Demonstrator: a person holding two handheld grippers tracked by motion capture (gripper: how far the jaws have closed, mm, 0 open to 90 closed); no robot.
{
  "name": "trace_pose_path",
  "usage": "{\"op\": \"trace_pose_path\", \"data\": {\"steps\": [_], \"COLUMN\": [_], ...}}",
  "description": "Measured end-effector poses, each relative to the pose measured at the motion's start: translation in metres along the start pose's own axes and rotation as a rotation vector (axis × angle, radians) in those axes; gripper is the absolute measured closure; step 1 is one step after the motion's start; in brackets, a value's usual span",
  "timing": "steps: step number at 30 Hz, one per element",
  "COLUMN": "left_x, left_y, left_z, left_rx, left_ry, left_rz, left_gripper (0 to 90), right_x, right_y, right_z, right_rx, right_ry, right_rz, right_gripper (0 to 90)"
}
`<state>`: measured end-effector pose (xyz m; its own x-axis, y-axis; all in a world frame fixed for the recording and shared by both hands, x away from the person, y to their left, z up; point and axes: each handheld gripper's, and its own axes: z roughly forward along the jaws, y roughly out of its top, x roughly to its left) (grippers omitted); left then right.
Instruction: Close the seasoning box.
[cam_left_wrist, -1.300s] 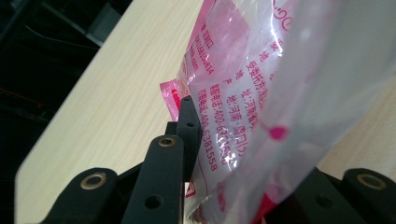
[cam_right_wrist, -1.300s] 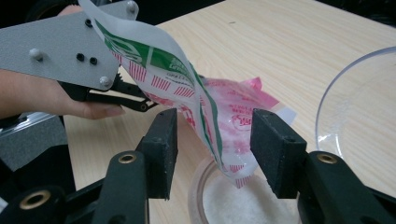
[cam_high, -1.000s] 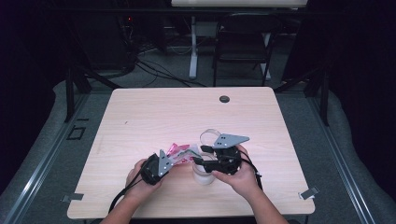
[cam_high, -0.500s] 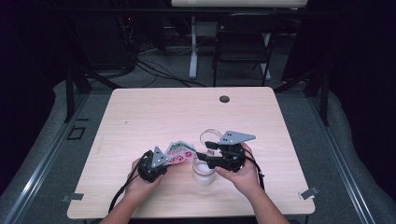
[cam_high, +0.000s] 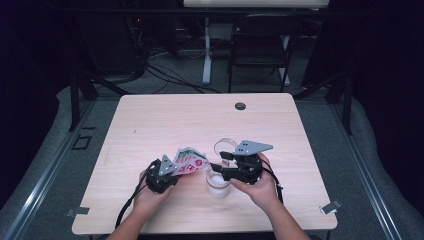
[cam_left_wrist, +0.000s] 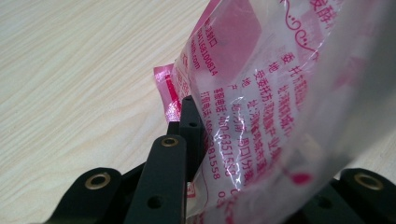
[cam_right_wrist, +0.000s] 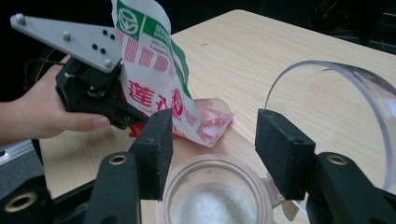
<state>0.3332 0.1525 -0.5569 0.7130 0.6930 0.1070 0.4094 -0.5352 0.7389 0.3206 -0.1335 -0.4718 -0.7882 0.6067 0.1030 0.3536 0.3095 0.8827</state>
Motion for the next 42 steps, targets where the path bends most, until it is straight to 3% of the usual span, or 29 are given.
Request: {"op": "trace_pose_path", "data": {"steps": [7,17,30,32,33,36,41,42], "left_x": [0.007,0.022,0.057,0.062,0.062,0.073,0.081,0.084], "left_y": [-0.001,-0.003,-0.017,-0.022,-0.022,-0.03,-0.037,-0.04], "left_z": [-0.002,-0.014,-0.038,-0.042,-0.042,-0.049,-0.056,-0.058], "left_rx": [-0.014,-0.061,-0.11,-0.132,-0.132,-0.146,-0.149,-0.143], "left_ry": [-0.017,0.032,0.159,0.177,0.177,0.213,0.252,0.276], "left_rz": [-0.055,-0.128,-0.263,-0.31,-0.31,-0.363,-0.399,-0.41], "left_gripper": [78.6,79.1,79.1,79.1,79.1,79.1,79.1,79.1], "right_x": [0.0,-0.001,-0.003,-0.003,-0.003,-0.003,-0.003,-0.003], "right_y": [0.0,-0.001,-0.001,-0.001,0.0,0.0,0.001,0.001], "right_z": [0.0,0.0,0.002,0.002,0.003,0.004,0.006,0.007], "right_rx": [0.007,0.007,0.003,0.001,0.001,-0.004,-0.004,0.002], "right_ry": [-0.015,-0.024,-0.026,-0.025,-0.024,-0.022,-0.016,-0.016], "right_rz": [-0.014,-0.008,-0.006,-0.004,-0.004,-0.003,-0.003,-0.004], "right_gripper": [49.3,47.7,47.4,47.4,47.3,47.3,47.3,47.4]}}
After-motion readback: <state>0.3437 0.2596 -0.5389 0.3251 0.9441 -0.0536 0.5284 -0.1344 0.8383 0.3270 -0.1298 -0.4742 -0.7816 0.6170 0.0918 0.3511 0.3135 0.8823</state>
